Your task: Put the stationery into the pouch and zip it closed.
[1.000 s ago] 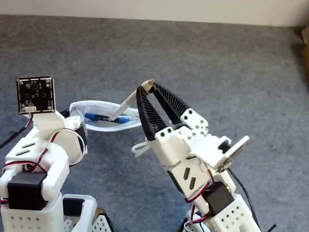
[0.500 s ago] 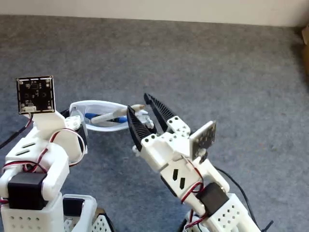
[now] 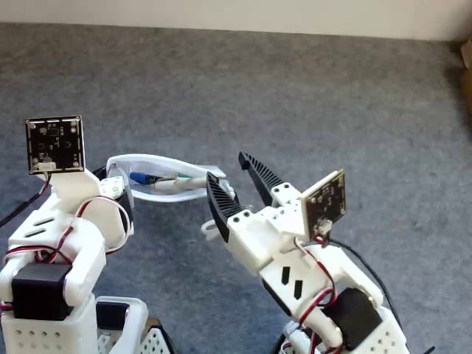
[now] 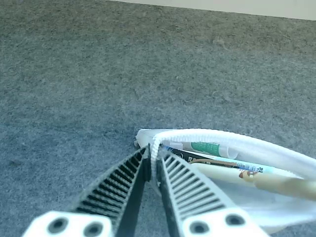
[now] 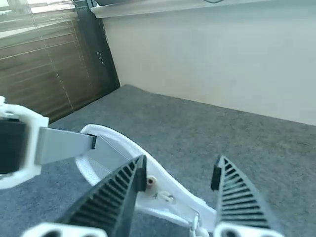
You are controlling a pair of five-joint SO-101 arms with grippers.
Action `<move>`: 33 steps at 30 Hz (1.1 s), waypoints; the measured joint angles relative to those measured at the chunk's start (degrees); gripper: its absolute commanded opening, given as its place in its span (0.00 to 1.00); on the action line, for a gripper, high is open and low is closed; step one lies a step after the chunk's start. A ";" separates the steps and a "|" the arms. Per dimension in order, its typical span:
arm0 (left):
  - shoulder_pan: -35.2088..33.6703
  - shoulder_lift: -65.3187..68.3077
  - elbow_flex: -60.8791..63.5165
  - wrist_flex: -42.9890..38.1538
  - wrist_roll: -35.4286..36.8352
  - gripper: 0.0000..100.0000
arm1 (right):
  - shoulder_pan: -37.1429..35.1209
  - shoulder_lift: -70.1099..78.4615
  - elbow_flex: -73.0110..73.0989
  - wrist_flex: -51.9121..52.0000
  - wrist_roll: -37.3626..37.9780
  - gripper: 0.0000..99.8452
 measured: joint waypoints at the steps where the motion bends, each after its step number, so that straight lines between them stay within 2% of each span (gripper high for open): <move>1: 0.00 0.00 0.00 0.00 0.00 0.01 | 0.00 0.00 -0.79 0.88 0.00 0.20; 6: 0.00 0.00 0.00 0.00 0.00 0.01 | 0.00 -0.35 -2.20 3.60 0.00 0.20; 12: 0.00 0.00 0.00 0.00 0.00 0.01 | 0.00 -0.09 -2.20 3.78 0.00 0.04; 15: 0.00 0.00 0.00 0.00 0.00 0.01 | 0.00 -0.09 -2.20 2.81 0.00 0.01; 20: 0.00 0.00 0.00 0.00 0.00 0.01 | 0.00 1.41 0.44 -1.93 0.00 0.00; 26: 0.00 0.00 0.00 0.00 0.00 0.01 | -2.37 12.66 1.58 -2.46 3.08 0.00; 33: 0.00 0.00 0.00 0.00 0.00 0.01 | -2.73 11.87 1.58 -2.37 4.13 0.01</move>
